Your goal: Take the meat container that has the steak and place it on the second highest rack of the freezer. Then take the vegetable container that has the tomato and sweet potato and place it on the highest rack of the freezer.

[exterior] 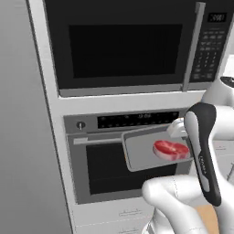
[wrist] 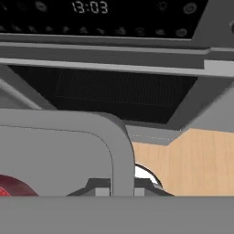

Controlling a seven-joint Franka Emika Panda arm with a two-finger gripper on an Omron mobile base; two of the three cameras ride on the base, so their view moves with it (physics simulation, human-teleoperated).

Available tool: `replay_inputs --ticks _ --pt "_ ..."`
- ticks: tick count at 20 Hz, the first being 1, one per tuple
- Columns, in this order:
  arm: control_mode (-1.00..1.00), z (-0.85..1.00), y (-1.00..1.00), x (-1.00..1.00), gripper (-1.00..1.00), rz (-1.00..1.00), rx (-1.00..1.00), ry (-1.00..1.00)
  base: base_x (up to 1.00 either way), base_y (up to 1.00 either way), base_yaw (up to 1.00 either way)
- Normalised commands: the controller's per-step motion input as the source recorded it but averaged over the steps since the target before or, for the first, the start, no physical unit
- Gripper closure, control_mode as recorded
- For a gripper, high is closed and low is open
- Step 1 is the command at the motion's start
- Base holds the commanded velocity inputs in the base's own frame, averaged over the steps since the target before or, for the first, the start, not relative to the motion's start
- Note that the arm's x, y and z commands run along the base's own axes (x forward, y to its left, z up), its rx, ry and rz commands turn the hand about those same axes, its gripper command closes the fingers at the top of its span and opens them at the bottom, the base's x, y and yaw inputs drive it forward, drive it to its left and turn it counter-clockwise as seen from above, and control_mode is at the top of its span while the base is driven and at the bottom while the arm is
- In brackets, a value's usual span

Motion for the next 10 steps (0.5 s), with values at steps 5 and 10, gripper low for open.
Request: replay_inputs --ticks 5,10 --pt "1.00 0.00 0.00 0.00 1.00 0.00 0.00 0.00 -0.30 1.00 0.00" --pt "1.00 0.00 0.00 0.00 1.00 0.00 0.00 0.00 -0.19 1.00 0.00"
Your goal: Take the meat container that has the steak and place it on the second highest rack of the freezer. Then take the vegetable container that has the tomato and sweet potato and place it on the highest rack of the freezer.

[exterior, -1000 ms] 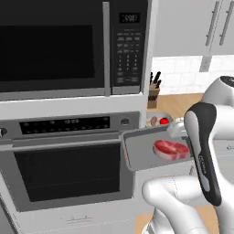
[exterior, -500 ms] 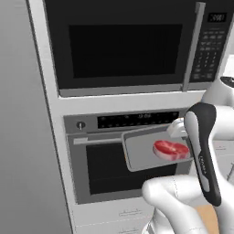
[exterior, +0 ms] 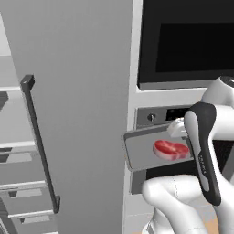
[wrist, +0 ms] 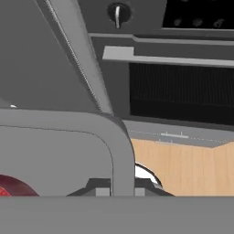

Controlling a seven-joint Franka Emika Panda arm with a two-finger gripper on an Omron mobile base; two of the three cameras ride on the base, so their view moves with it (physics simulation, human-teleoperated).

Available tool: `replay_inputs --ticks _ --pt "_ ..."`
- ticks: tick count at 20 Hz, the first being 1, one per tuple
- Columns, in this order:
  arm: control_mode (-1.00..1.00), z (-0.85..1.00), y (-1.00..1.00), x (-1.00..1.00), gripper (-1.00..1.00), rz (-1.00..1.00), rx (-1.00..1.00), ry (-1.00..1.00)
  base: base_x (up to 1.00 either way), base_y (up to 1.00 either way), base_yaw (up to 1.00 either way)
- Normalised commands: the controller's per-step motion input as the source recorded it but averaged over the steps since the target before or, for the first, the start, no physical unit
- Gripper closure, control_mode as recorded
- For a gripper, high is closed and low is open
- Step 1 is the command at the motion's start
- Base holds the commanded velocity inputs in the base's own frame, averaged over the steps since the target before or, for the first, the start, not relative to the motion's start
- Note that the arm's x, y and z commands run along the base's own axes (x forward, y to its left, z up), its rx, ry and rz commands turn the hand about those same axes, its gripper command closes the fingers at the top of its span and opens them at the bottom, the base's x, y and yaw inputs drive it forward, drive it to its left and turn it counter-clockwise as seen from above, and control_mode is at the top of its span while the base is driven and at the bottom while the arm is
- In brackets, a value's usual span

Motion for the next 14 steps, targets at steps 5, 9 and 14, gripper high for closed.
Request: replay_inputs --ticks 5,9,14 --pt "1.00 0.00 0.00 0.00 1.00 0.00 0.00 0.00 -0.14 1.00 0.00" --pt "1.00 0.00 0.00 0.00 1.00 0.00 0.00 0.00 -0.21 1.00 0.00" --pt "1.00 0.00 0.00 0.00 1.00 0.00 0.00 0.00 -0.25 0.95 0.00"
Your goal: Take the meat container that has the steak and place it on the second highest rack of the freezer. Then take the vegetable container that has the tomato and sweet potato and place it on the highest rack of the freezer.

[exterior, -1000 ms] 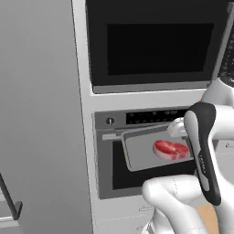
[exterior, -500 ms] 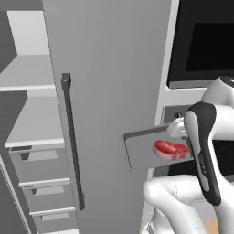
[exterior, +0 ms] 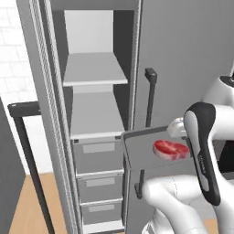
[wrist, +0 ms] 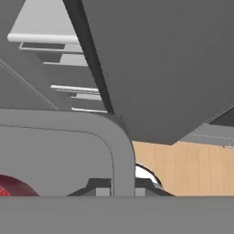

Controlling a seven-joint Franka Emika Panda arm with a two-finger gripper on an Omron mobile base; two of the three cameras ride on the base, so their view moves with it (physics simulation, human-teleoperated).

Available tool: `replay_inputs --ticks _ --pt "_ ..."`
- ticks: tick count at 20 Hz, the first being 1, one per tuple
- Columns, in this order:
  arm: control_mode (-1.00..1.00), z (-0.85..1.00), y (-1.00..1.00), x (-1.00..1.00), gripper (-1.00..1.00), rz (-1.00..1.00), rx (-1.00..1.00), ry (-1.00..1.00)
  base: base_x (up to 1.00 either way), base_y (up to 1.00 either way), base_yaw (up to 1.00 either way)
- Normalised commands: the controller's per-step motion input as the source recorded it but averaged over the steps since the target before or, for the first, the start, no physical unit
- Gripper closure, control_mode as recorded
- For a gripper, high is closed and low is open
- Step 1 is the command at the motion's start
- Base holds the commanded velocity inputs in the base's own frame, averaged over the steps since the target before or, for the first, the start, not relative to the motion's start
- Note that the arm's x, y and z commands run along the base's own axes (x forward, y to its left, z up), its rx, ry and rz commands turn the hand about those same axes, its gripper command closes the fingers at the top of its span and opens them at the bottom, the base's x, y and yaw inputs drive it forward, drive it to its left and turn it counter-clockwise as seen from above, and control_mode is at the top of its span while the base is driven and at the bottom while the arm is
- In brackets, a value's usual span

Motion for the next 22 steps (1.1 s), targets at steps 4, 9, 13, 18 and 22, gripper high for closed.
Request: replay_inputs --ticks 4,9,13,18,22 --pt "1.00 0.00 0.00 0.00 1.00 0.00 0.00 0.00 -0.01 0.74 0.00" --pt "1.00 0.00 0.00 0.00 1.00 0.00 0.00 0.00 0.05 0.51 -0.07" --pt "1.00 0.00 0.00 0.00 1.00 0.00 0.00 0.00 0.02 0.28 -0.06" --pt "-1.00 -0.08 0.03 0.04 1.00 -0.18 -0.02 0.00 0.00 0.02 -0.01" --pt "-1.00 -0.29 0.00 0.15 1.00 -0.44 0.00 0.00 0.00 0.00 0.00"
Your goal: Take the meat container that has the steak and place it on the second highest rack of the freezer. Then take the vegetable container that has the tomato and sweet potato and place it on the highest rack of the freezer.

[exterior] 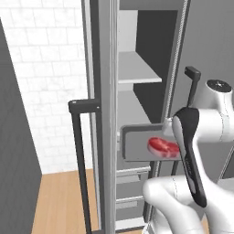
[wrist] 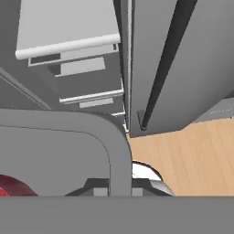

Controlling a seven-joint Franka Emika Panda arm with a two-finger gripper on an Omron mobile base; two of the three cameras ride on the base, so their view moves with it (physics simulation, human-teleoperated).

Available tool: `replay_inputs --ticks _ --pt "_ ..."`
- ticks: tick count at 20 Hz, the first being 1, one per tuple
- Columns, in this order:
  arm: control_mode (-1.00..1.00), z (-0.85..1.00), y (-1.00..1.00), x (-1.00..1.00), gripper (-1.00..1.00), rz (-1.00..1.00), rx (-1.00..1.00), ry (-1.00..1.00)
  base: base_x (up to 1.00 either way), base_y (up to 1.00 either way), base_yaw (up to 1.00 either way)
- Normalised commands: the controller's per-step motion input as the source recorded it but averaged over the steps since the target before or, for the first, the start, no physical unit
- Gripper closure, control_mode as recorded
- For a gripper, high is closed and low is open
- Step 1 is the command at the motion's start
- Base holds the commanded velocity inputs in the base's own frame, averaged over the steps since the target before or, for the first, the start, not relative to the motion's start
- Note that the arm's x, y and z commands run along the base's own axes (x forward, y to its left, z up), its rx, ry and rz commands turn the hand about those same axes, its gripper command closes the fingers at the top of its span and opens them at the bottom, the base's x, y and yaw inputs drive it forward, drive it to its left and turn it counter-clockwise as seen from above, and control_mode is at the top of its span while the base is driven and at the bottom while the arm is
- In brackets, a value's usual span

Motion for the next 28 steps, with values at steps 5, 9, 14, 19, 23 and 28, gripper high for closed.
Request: replay_inputs --ticks 5,9,14,19,23,28 --pt "-1.00 -0.32 0.00 0.20 1.00 -0.48 0.00 0.00 0.00 0.00 0.00" --pt "-1.00 -0.26 0.04 0.34 1.00 -0.45 0.01 0.00 0.00 0.00 0.00" --pt "-1.00 -0.16 0.10 0.40 1.00 -0.29 0.04 0.00 0.00 0.00 0.00" --pt "-1.00 -0.01 0.22 0.51 1.00 -0.17 0.07 -0.01 0.00 0.00 0.00" --pt "-1.00 -0.08 0.27 0.58 1.00 -0.18 0.08 -0.07 0.00 0.00 0.00" --pt "-1.00 -0.23 0.28 0.42 1.00 -0.18 0.10 -0.14 0.00 0.00 0.00"
